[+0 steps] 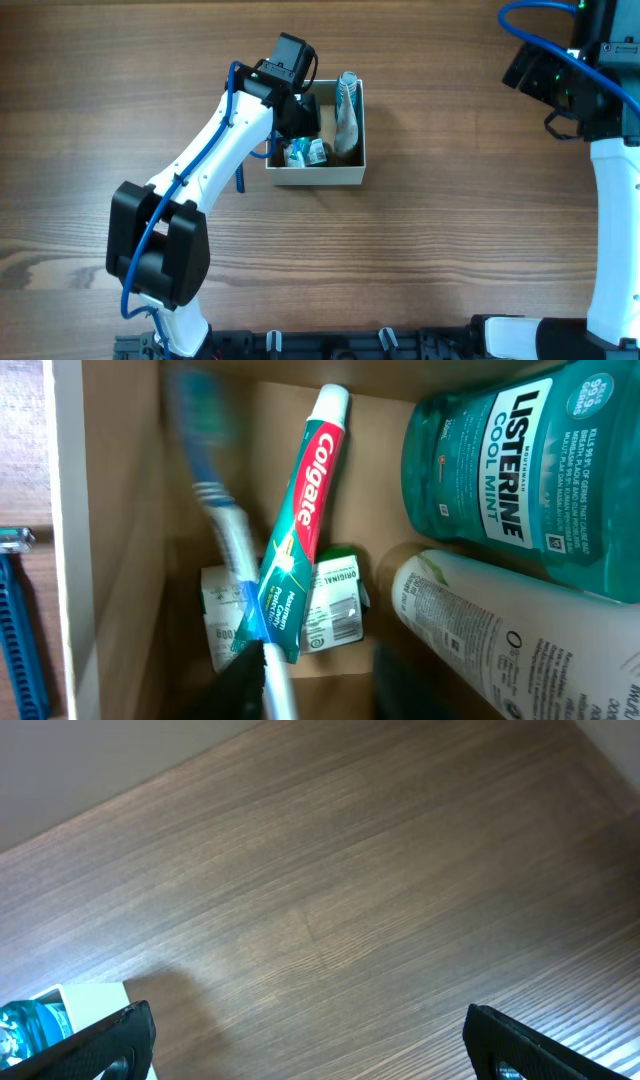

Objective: Pack container
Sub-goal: 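Lower the toothbrush into the box and open the left gripper, then reach the left gripper to the blue razor and grasp it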

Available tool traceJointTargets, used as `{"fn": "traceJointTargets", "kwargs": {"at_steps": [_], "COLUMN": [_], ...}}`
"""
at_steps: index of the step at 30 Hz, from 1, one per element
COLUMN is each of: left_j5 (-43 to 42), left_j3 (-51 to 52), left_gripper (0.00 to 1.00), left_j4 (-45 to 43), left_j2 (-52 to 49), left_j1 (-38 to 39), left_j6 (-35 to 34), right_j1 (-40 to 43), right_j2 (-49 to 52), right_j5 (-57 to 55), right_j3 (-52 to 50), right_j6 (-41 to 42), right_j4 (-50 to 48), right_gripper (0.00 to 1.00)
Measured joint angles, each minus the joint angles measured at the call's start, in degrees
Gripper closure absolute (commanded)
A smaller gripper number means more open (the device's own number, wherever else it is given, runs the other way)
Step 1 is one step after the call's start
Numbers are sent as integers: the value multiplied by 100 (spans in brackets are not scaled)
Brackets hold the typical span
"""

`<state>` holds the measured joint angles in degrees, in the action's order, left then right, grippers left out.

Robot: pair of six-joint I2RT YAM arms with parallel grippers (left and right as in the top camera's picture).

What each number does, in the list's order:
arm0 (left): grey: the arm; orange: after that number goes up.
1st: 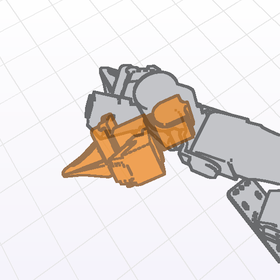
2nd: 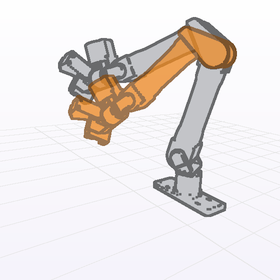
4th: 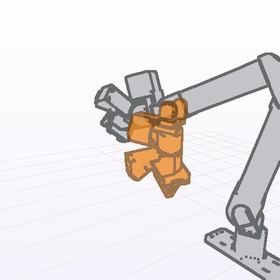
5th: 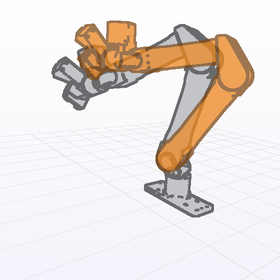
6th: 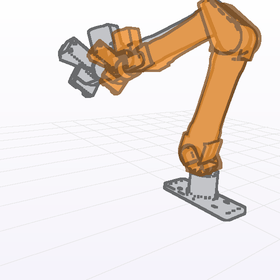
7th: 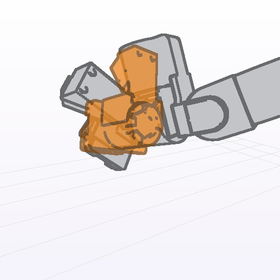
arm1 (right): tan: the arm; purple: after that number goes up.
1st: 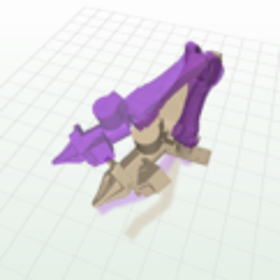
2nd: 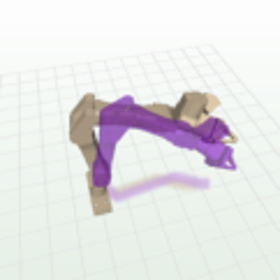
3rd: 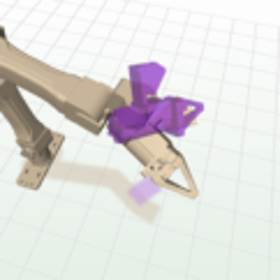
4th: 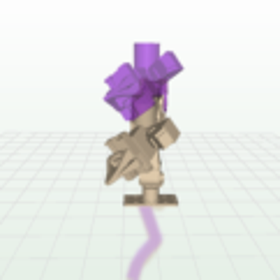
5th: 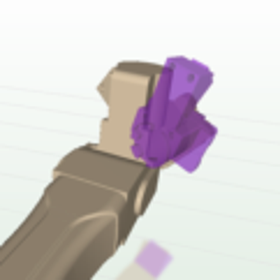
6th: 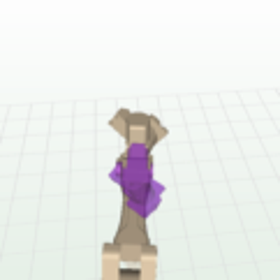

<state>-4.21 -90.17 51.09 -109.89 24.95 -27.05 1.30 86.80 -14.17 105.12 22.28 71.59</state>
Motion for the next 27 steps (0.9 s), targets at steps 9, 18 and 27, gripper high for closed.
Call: {"fn": "traceJointTargets", "kwargs": {"at_steps": [9, 18, 27], "left_j5": [-17, 295, 367], "left_j3": [0, 87, 1488], "left_gripper": [21, 23, 30], "left_j4": [610, 1316, 348], "left_j2": [981, 1709, 678], "left_j1": [-564, -1447, -1596], "left_j6": [120, 538, 369], "right_j1": [0, 0, 0], "right_j2": [0, 0, 0], "right_j5": [0, -2, -2], "right_j3": [0, 0, 0], "right_j6": [0, 0, 0], "right_j4": [-2, 0, 0], "right_gripper": [0, 0, 0]}}
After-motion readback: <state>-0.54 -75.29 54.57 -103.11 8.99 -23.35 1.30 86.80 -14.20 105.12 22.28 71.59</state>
